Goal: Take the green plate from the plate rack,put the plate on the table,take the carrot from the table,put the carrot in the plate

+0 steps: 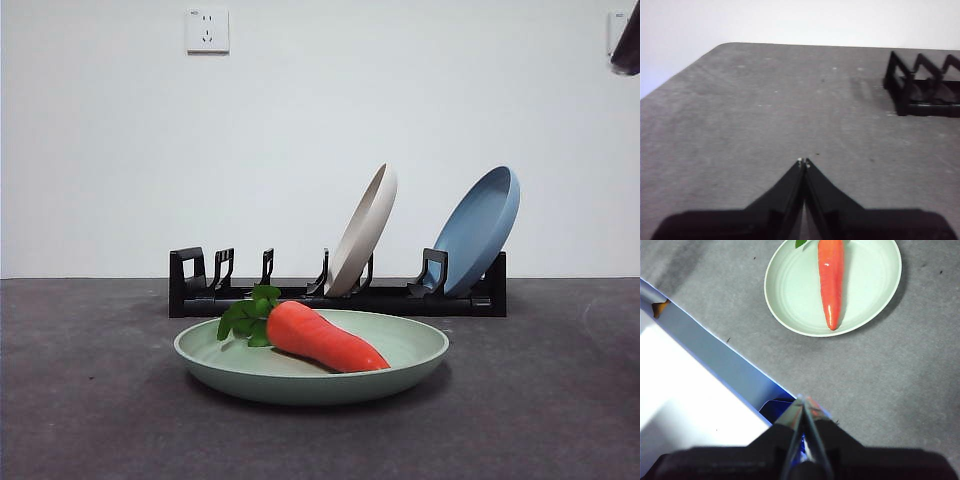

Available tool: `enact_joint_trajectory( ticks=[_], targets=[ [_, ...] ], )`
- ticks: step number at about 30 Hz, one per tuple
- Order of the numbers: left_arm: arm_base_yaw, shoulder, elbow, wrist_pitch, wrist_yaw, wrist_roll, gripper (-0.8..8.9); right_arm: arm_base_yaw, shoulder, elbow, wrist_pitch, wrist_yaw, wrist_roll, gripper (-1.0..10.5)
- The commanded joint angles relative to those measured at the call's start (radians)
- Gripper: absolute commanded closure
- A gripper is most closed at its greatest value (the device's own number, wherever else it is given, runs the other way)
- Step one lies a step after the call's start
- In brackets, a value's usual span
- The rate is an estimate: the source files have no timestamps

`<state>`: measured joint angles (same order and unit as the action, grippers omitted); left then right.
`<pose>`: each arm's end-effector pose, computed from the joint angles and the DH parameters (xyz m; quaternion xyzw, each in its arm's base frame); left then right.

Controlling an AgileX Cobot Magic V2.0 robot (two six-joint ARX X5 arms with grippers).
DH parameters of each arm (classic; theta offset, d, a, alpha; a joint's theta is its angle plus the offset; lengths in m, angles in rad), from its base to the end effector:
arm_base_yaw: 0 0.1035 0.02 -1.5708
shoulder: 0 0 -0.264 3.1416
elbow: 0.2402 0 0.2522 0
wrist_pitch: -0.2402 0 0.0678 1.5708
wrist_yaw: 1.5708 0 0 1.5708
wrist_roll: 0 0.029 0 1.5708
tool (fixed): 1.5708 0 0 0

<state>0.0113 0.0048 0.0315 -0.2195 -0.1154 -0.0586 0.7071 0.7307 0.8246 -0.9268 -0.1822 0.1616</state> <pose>0.0940 0.0044 0.1528 -0.0241 0.0942 0.0658 0.9931 0.0927 0.0861 0.2911 -0.0380 0.4211 0.3606 0.8314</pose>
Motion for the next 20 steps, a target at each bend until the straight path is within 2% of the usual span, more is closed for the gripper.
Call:
enact_joint_trajectory(
  ticks=[1, 20],
  targets=[
    [0.003, -0.003, -0.011, 0.0, 0.035, -0.021, 8.16, 0.001, -0.001, -0.004, 0.005, 0.002, 0.006, 9.5],
    [0.003, -0.003, -0.011, 0.001, 0.042, -0.021, 8.16, 0.001, -0.001, -0.004, 0.005, 0.002, 0.006, 9.5]
  ],
)
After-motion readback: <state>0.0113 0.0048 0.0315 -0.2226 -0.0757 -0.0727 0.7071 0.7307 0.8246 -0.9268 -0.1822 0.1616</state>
